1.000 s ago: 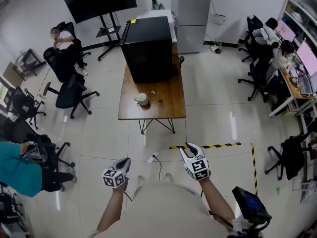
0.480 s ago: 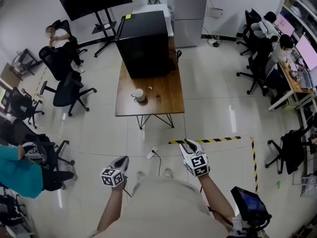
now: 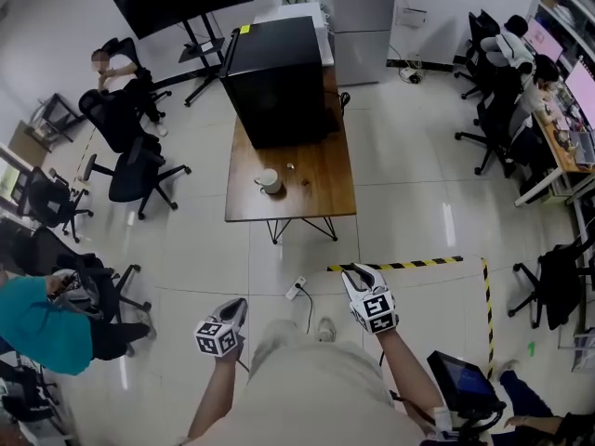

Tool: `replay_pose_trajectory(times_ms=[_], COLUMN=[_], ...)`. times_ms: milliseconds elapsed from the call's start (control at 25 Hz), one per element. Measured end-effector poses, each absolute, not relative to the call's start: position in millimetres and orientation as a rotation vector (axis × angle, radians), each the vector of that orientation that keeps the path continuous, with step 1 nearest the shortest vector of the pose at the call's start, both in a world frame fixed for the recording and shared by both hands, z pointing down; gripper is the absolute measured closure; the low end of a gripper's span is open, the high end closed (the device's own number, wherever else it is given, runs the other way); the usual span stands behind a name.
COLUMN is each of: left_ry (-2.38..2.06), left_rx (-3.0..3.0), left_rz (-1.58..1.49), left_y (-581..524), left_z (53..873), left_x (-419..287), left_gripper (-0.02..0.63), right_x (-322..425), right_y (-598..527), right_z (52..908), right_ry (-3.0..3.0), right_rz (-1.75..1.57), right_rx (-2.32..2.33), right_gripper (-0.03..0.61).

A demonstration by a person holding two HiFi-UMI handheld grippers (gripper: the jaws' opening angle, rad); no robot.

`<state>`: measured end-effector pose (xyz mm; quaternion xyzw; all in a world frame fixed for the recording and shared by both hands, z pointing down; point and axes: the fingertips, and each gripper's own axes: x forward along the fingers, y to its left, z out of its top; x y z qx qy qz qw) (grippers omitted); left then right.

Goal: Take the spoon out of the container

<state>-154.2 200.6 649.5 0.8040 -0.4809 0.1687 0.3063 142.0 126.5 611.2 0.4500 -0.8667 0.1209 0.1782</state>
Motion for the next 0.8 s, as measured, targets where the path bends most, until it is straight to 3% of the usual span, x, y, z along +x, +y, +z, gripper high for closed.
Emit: replay_pose_trajectory(times_ms=[440,800], left_ry=[-1.234,-1.145], left_rx=[2.111,2.181], left_rz=[0.43,0.43], left_y=[163.5,65.6], left_z=[662.4,652.9], left_x=[-170.4,-218.1], left_gripper=[0.615,0.615], right_x=[106.6,46.3], right_y=[80.9,7.7], right_z=[622.7,605.0], right_ry=[-2.425,-2.382], right_rz=[0.378,0.384], right_rx=[1.237,1.28], right_gripper=[0.476,0.476])
